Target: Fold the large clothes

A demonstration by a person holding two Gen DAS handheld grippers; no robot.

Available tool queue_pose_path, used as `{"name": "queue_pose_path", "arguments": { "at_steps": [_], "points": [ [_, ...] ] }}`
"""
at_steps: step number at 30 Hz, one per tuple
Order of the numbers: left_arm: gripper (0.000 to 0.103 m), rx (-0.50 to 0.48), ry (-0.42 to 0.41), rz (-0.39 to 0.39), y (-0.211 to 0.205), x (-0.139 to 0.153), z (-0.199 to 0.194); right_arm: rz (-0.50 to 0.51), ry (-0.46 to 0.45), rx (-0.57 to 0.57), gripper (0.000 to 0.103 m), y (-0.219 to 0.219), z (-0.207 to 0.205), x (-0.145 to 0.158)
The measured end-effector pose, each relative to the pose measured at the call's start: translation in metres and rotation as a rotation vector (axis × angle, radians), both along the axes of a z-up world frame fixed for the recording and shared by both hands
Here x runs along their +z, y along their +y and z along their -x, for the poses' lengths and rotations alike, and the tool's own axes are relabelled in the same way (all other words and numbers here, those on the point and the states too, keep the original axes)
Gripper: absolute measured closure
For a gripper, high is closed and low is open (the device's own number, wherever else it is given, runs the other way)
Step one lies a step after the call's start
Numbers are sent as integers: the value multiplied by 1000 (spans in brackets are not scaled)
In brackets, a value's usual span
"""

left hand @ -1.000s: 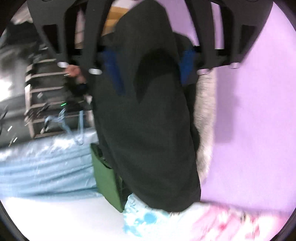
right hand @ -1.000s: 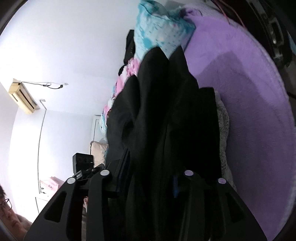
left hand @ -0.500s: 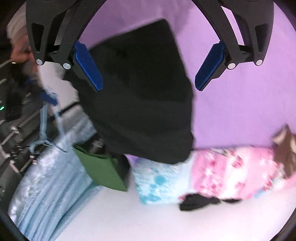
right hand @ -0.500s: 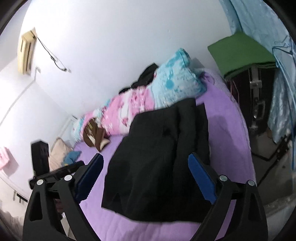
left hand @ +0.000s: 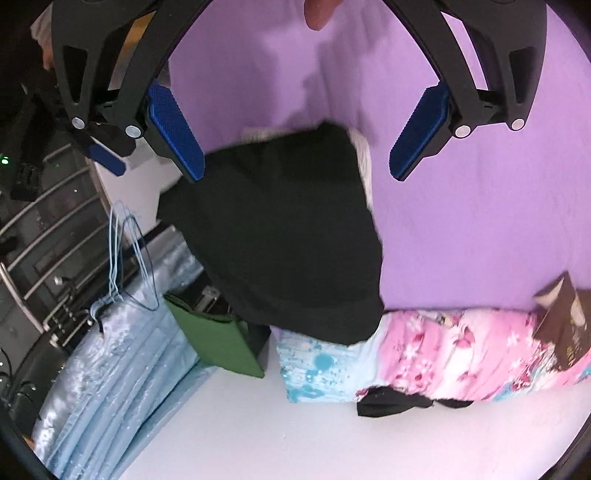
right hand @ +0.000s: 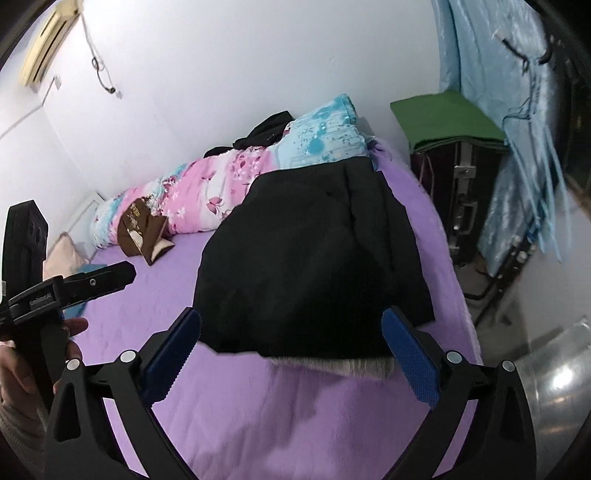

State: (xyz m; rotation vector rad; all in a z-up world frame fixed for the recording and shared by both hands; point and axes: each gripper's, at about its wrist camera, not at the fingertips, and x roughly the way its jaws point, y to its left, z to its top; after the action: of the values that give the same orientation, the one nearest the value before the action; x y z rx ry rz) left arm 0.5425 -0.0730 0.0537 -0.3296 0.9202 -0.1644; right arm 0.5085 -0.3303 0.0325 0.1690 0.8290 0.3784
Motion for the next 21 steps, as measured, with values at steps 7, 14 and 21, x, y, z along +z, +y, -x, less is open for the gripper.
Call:
{"name": "queue_pose_path", "arguments": {
  "at_steps": [7, 14, 21],
  "points": [
    [6, 7, -46, -121, -7, -23, 75, 90, -29, -59, 6, 28, 73, -16],
    [6, 45, -131, -203, -7, -44, 138, 128, -63, -36, 6, 47, 127, -48],
    [6, 106, -182, -184, -8, -66, 197, 162, -171, -55, 6, 47, 201, -61]
  ]
}}
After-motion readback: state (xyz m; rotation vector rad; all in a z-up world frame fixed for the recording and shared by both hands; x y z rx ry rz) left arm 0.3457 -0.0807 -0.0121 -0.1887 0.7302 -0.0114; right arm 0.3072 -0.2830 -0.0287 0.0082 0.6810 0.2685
